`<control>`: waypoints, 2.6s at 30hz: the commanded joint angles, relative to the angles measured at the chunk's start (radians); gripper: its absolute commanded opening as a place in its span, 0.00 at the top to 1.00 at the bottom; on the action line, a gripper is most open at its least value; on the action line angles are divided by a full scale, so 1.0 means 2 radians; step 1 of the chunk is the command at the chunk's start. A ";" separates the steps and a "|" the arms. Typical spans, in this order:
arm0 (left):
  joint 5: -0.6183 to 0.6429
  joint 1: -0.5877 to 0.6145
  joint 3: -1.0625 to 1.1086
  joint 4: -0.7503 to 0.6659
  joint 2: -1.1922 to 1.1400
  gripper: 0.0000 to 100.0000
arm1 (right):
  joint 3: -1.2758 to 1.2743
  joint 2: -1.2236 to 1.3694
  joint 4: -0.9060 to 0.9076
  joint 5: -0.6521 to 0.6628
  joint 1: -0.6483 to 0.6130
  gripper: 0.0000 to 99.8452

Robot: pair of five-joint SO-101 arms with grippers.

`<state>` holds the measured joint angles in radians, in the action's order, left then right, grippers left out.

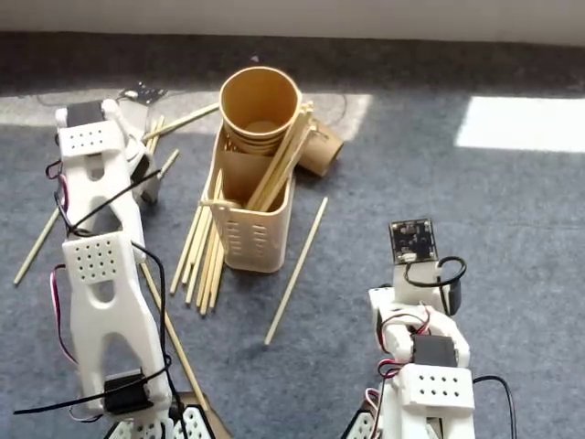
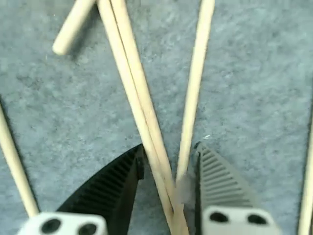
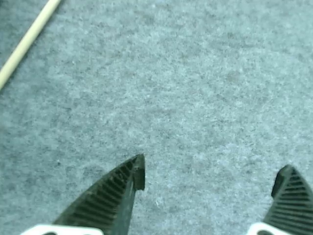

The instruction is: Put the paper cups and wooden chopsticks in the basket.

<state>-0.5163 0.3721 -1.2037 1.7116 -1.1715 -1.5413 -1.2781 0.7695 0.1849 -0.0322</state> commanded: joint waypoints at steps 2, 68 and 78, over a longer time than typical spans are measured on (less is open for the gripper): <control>-0.005 0.007 -0.003 -0.004 -0.001 0.99 | 0.003 -0.005 -0.008 0.005 0.004 0.61; 0.282 -0.341 -0.073 0.024 0.500 0.84 | 0.003 -0.005 -0.008 0.006 0.004 0.61; 0.259 -0.267 -0.072 0.025 0.499 0.83 | 0.003 -0.005 -0.008 0.006 0.004 0.61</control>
<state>0.0422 -0.2862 -1.3510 1.7545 -0.1803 -1.5413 -1.2781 0.7695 0.1849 -0.0322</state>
